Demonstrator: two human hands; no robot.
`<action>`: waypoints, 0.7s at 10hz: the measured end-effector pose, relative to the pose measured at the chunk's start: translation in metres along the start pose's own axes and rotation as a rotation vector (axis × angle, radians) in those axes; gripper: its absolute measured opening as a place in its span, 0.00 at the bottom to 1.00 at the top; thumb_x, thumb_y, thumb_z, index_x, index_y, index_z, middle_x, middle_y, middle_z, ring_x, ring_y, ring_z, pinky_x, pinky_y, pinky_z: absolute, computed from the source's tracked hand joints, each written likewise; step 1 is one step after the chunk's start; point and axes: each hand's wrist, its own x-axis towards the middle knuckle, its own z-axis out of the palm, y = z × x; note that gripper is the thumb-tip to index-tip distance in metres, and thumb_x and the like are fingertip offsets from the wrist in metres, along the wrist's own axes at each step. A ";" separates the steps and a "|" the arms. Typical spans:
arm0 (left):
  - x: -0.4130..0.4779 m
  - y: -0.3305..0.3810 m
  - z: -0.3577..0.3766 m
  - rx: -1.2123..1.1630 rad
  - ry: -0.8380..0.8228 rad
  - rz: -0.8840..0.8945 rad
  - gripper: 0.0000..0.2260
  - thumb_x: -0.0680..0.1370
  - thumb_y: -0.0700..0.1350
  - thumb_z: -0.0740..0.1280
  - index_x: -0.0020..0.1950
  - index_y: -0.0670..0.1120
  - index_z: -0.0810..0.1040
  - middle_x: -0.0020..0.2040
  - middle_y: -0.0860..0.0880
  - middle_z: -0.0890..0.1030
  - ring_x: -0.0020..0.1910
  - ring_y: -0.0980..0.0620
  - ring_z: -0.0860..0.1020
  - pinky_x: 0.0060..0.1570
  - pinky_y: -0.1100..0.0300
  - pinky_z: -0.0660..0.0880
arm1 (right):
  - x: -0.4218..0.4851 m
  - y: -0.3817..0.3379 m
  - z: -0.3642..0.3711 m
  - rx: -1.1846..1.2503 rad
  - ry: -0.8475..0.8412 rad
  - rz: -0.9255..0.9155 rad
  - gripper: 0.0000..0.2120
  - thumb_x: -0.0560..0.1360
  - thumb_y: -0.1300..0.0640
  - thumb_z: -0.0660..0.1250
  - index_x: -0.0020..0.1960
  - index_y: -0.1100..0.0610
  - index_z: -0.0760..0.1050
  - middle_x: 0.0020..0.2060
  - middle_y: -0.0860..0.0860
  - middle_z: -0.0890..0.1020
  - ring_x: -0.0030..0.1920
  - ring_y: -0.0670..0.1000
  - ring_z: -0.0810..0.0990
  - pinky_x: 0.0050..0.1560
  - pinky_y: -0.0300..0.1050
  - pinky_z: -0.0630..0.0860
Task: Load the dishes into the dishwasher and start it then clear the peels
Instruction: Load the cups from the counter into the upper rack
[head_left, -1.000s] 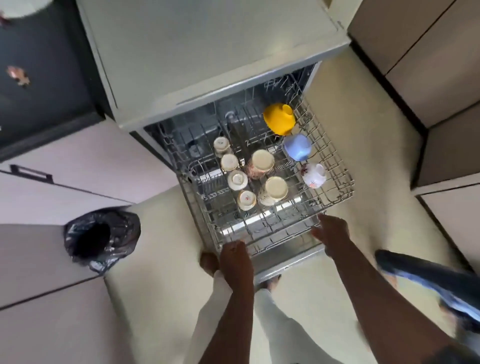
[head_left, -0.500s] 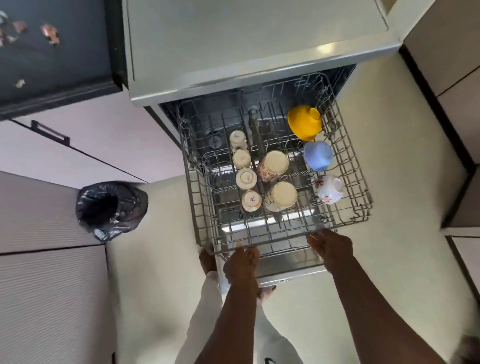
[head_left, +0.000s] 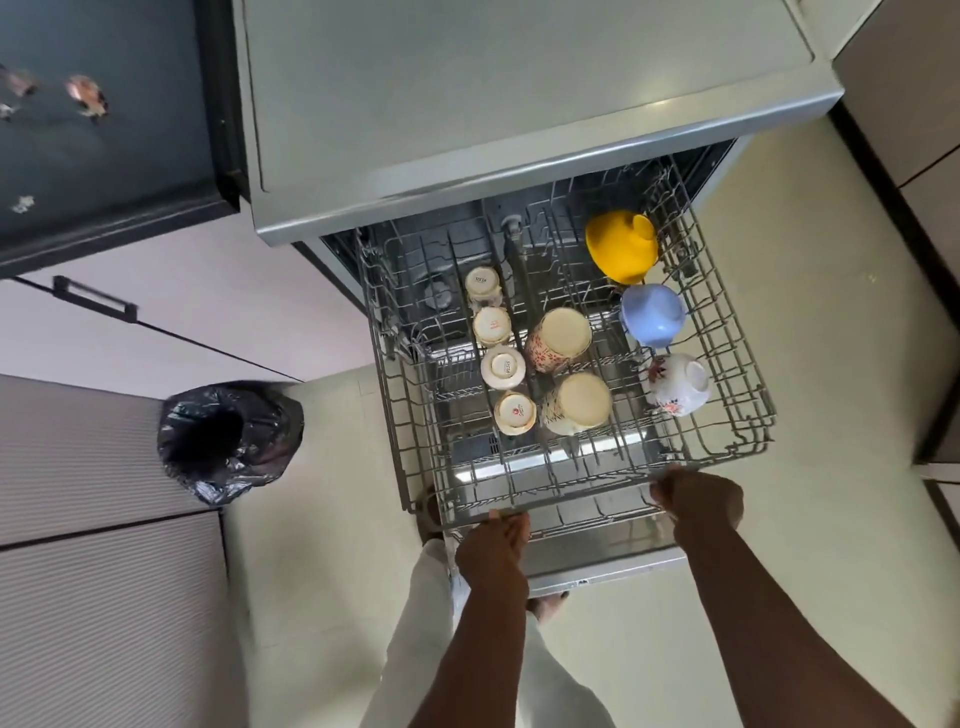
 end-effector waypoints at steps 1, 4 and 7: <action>0.012 0.010 0.008 -0.156 0.015 -0.012 0.16 0.85 0.34 0.53 0.52 0.37 0.80 0.38 0.35 0.82 0.34 0.40 0.84 0.30 0.53 0.82 | -0.002 -0.018 0.014 0.025 0.039 -0.008 0.08 0.80 0.56 0.68 0.56 0.59 0.80 0.50 0.54 0.86 0.50 0.54 0.85 0.40 0.38 0.80; 0.026 0.063 0.043 -0.204 -0.064 -0.019 0.20 0.85 0.41 0.45 0.47 0.30 0.71 0.31 0.34 0.81 0.34 0.34 0.81 0.58 0.44 0.75 | 0.012 -0.056 0.065 -0.535 0.132 -0.133 0.19 0.83 0.41 0.57 0.68 0.48 0.76 0.60 0.47 0.82 0.59 0.49 0.82 0.52 0.36 0.76; 0.042 0.086 0.071 -0.243 -0.103 -0.006 0.13 0.84 0.34 0.52 0.49 0.30 0.74 0.34 0.35 0.83 0.33 0.41 0.84 0.35 0.50 0.84 | 0.011 -0.085 0.095 0.262 -0.027 0.034 0.17 0.78 0.67 0.66 0.66 0.68 0.71 0.54 0.58 0.80 0.28 0.42 0.82 0.50 0.50 0.84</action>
